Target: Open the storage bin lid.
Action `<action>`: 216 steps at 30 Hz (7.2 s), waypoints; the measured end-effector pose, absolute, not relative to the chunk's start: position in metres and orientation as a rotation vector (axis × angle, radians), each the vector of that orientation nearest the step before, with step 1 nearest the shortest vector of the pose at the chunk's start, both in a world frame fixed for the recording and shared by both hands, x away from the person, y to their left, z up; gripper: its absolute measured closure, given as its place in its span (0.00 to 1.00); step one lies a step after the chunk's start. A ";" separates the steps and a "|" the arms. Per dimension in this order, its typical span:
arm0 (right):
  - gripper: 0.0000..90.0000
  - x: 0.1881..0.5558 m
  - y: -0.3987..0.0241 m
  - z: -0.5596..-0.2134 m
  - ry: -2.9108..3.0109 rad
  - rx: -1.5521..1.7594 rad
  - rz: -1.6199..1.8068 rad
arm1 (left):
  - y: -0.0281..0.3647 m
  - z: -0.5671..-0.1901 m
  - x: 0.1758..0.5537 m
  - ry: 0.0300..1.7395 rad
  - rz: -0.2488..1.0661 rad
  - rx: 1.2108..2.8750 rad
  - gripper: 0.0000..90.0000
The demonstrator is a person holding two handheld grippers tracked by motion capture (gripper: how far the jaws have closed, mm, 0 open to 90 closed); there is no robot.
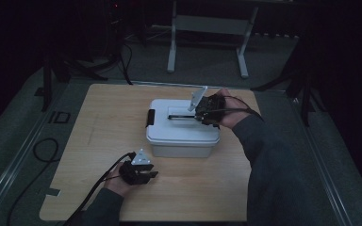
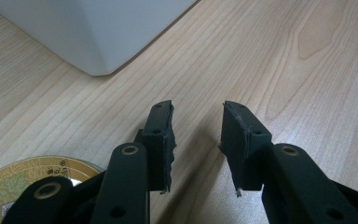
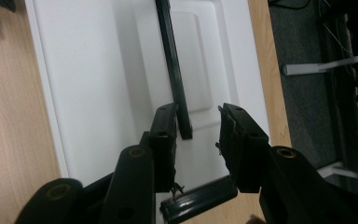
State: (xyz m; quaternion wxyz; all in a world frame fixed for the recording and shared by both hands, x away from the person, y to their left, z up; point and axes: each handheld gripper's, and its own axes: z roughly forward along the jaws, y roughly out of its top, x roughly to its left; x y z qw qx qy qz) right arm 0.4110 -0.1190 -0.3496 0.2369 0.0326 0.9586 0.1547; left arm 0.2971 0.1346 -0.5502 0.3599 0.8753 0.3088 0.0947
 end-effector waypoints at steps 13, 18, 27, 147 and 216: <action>0.75 0.412 -0.089 -0.355 2.665 -0.014 0.348 | 0.134 -0.550 0.296 0.795 0.242 2.259 0.71; 0.75 0.412 -0.081 -0.359 2.676 -0.028 0.312 | 0.135 -0.550 0.296 0.796 0.242 2.257 0.71; 0.79 0.417 -0.063 -0.366 2.685 -0.083 0.215 | 0.135 -0.550 0.296 0.794 0.244 2.260 0.71; 0.94 0.443 -0.061 -0.336 2.793 -0.080 0.133 | 0.135 -0.551 0.295 0.796 0.232 2.261 0.70; 0.93 0.447 -0.142 -0.326 2.784 0.210 0.130 | 0.134 -0.550 0.295 0.792 0.225 2.263 0.70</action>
